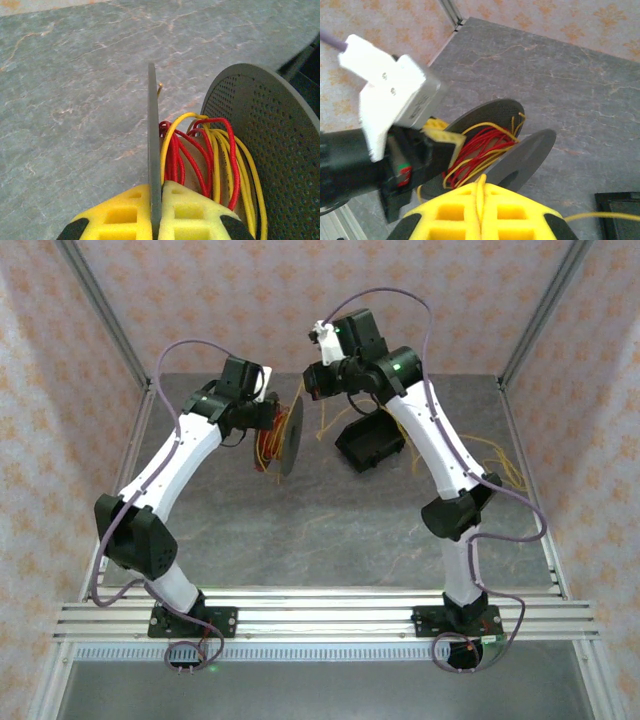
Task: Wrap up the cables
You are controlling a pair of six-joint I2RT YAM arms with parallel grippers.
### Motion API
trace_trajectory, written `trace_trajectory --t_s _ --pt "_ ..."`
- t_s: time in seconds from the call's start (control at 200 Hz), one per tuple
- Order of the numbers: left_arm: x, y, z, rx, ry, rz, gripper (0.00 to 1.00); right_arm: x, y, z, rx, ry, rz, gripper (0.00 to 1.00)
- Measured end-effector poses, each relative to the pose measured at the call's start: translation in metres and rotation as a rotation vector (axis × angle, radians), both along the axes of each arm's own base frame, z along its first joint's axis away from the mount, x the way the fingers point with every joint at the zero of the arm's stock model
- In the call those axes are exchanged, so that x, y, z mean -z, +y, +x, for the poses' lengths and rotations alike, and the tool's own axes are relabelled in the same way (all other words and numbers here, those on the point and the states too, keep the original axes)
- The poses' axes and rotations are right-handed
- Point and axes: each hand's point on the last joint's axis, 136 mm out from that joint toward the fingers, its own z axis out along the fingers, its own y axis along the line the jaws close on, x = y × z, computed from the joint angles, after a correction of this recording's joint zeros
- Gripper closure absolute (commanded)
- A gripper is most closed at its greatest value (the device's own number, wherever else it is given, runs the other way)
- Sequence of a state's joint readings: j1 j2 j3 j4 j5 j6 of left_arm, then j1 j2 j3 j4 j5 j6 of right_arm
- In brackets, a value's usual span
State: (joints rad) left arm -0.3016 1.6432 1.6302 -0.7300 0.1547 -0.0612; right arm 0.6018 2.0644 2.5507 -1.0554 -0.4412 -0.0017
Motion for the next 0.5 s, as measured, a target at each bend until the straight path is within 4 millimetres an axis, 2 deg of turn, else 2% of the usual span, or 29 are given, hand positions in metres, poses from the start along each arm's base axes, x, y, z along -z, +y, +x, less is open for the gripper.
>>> trace_trajectory --t_s 0.115,0.235,0.501 --pt "-0.008 -0.009 -0.012 0.089 -0.003 -0.001 1.00 0.004 -0.011 0.011 0.028 0.008 -0.005 1.00" --pt "-0.016 -0.015 -0.026 0.168 0.000 -0.002 1.00 0.022 -0.020 0.026 0.056 0.037 -0.027 1.00" --pt "-0.042 -0.016 -0.045 0.270 0.000 0.010 1.00 0.092 -0.032 0.050 0.074 0.175 -0.115 1.00"
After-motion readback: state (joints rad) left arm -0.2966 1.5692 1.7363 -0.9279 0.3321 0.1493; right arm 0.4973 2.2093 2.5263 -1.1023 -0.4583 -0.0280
